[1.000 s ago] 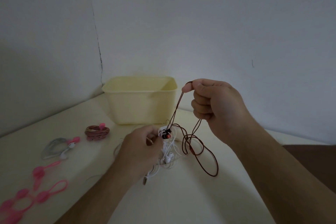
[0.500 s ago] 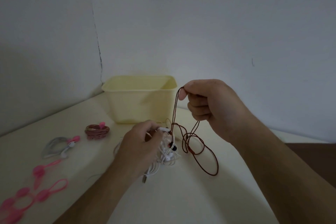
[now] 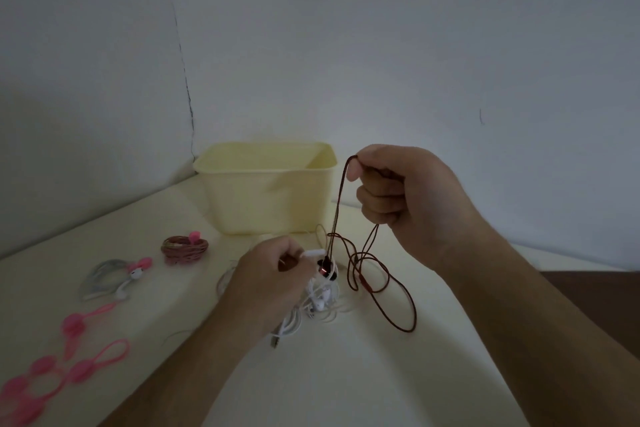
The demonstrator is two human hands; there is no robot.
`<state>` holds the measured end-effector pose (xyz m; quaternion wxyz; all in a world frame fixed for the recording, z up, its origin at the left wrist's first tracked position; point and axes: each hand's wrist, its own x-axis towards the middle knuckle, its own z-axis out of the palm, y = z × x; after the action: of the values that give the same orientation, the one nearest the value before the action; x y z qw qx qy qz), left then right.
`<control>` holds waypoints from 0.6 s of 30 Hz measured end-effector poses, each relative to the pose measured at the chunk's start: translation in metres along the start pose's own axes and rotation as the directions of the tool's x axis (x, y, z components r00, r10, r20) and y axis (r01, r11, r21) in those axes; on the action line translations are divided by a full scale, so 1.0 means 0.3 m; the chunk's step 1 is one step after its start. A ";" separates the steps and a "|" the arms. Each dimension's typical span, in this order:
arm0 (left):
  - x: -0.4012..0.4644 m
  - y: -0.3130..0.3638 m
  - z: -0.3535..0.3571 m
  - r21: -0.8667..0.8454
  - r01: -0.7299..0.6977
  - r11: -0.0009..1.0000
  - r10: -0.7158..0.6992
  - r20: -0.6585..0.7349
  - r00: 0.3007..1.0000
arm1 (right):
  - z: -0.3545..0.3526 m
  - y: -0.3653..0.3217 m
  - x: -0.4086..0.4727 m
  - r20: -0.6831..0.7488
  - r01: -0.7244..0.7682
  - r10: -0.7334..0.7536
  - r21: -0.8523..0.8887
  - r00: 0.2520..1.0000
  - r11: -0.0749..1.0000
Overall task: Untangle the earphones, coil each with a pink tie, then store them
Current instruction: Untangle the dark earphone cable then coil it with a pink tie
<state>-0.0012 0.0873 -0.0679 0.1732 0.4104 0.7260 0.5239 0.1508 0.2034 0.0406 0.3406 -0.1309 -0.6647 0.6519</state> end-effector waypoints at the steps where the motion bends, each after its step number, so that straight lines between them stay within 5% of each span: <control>1: 0.003 -0.004 0.000 0.030 -0.002 1.000 0.002 -0.005 1.000 | -0.002 -0.002 -0.002 -0.005 0.009 -0.009 0.031 1.000 0.999; 6: 0.002 -0.001 0.009 0.155 -0.060 0.986 0.064 -0.024 0.998 | -0.001 -0.009 -0.008 0.033 0.000 -0.002 0.053 0.999 0.999; 13: 0.004 0.023 -0.015 -0.122 0.008 0.993 -0.005 0.021 1.000 | -0.006 -0.009 -0.008 0.118 0.025 -0.038 0.104 0.992 0.994; 18: -0.031 0.080 -0.031 -0.162 -0.215 0.963 0.217 -0.006 0.976 | 0.007 0.010 -0.007 0.093 -0.006 0.013 -0.077 0.996 0.997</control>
<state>0.0081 0.0770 -0.0442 0.1520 0.4748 0.6309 0.5945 0.1503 0.2009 0.0372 0.3007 -0.1163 -0.7037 0.6331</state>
